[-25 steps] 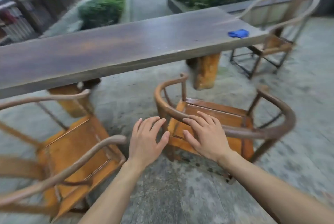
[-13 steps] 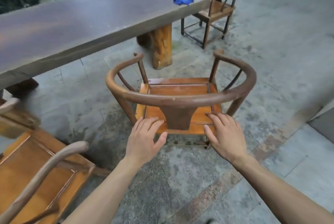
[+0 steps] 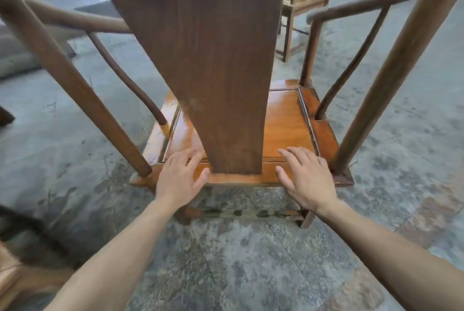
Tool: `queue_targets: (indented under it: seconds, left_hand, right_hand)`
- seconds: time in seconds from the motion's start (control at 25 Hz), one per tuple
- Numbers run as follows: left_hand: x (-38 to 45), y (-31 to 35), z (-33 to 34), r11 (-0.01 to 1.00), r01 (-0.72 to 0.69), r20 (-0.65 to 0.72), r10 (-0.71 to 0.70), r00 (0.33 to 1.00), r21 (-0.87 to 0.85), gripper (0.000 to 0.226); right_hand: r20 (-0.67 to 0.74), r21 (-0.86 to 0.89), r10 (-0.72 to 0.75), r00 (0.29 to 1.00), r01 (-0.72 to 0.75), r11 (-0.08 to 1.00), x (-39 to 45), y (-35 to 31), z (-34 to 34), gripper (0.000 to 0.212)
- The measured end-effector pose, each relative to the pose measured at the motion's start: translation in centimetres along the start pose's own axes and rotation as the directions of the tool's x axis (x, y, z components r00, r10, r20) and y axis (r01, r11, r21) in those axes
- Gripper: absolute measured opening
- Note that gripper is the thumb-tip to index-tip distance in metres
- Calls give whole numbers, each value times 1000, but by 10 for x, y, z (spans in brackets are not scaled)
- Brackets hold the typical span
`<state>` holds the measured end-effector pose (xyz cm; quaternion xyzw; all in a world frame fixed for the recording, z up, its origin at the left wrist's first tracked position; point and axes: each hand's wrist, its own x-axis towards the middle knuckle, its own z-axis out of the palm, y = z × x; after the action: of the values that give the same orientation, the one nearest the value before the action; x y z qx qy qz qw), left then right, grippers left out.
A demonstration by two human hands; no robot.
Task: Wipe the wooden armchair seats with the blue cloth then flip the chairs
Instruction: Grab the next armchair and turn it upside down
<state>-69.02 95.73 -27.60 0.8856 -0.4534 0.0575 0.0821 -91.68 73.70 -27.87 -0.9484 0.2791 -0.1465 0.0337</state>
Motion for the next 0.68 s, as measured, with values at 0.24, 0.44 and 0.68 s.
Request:
queue_targets:
  seconds: [0.24, 0.44, 0.68]
  left_hand:
    - [22, -36, 79, 996, 41, -88, -34, 995, 73, 57]
    - [23, -43, 92, 999, 24, -227, -16, 974, 33, 53]
    - [27, -48, 98, 999, -13, -299, 26, 954, 46, 47]
  right_hand:
    - [-116, -122, 3, 993, -18, 992, 11, 24, 98, 54]
    - [-277, -163, 1, 961, -48, 985, 14, 21, 109, 45]
    - [-293, -196, 27, 956, -87, 977, 15, 18, 108, 46]
